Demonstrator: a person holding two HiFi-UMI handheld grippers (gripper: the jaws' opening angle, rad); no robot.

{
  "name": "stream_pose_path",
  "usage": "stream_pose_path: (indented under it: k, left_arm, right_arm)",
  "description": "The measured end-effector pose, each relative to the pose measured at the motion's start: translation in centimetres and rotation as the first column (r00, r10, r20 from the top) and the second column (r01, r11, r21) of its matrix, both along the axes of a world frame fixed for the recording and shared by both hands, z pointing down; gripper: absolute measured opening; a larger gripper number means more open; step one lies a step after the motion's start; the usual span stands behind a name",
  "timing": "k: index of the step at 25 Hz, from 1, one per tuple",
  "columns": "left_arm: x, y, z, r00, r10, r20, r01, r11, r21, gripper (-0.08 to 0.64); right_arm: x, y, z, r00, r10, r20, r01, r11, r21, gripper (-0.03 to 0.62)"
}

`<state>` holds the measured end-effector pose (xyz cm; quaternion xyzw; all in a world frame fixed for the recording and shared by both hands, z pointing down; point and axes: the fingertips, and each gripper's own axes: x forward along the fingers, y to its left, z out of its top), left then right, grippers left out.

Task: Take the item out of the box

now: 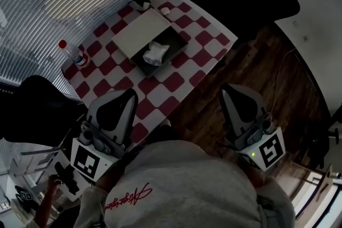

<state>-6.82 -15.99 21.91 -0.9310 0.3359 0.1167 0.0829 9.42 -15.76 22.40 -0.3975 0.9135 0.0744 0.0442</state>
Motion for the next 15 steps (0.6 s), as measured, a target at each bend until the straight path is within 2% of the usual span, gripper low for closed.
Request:
stream_pose_path:
  k: [15]
  left_arm:
    - [-2.2, -5.0, 0.0, 1.000, 0.005, -0.012, -0.005, 1.000, -0.015, 0.017]
  right_arm:
    - [-2.5, -5.4, 0.3, 1.000, -0.006, 0.011, 0.007, 1.000, -0.013, 0.011]
